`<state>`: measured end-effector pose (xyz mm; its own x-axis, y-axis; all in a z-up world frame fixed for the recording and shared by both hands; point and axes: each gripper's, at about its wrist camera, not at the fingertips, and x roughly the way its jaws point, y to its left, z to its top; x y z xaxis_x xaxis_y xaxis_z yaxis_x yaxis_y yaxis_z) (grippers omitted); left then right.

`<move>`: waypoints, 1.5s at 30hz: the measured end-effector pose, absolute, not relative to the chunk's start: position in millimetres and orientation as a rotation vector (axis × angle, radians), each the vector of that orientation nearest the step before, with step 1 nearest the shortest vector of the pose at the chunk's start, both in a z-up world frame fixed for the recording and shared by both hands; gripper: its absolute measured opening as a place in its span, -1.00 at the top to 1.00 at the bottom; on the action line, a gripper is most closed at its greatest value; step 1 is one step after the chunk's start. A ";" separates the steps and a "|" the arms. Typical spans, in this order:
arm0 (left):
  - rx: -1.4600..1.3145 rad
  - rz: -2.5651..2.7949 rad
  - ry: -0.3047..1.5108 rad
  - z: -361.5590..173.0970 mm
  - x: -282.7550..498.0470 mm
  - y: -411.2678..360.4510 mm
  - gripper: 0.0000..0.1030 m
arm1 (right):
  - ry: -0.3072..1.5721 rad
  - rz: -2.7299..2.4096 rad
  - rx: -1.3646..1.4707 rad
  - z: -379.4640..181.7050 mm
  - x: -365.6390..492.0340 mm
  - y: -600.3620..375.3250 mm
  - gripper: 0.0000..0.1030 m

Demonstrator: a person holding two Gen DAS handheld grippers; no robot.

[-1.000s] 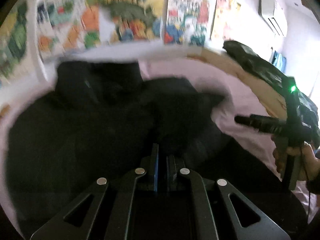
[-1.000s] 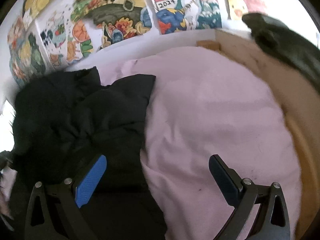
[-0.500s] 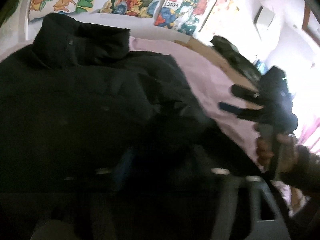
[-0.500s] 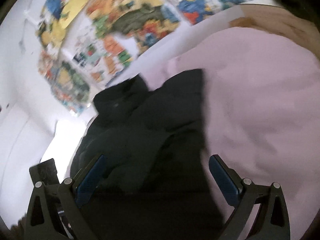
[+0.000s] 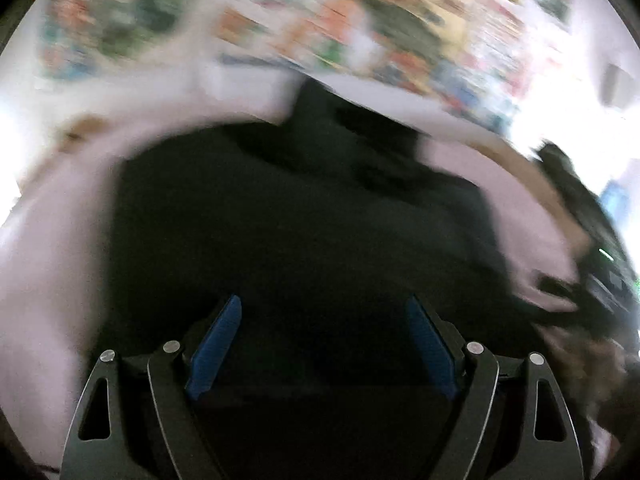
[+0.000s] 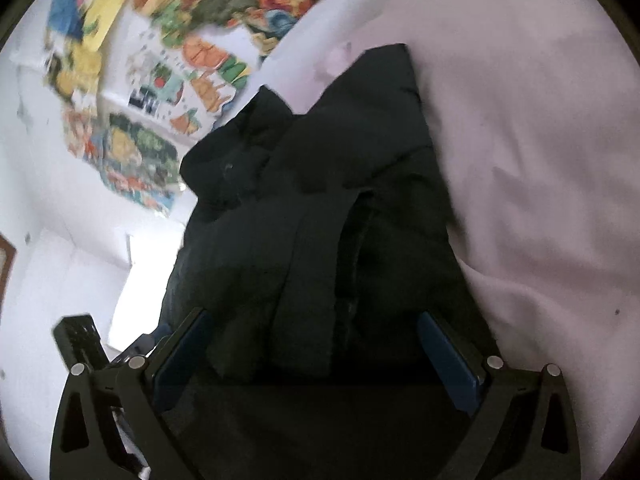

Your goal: Fold large clothes

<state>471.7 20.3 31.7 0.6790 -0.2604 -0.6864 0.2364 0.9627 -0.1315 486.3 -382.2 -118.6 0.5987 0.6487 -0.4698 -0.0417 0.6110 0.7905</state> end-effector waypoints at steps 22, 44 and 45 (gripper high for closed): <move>-0.295 -0.096 0.771 10.2 493.4 155.3 -0.58 | 0.659 0.326 0.474 -32.7 464.4 -376.3 0.84; -0.133 -0.120 0.698 -7.7 482.5 117.9 -0.84 | 0.702 0.169 0.107 -56.6 463.9 -339.4 0.13; -0.114 -0.125 0.679 -2.3 481.8 111.6 -0.84 | 0.658 0.185 0.064 -45.3 461.6 -328.0 -0.26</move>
<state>481.8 111.6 -2.3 0.7712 -0.1526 -0.6181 0.0780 0.9862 -0.1461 461.6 -328.0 -45.3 0.7754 0.1915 -0.6018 -0.1508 0.9815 0.1181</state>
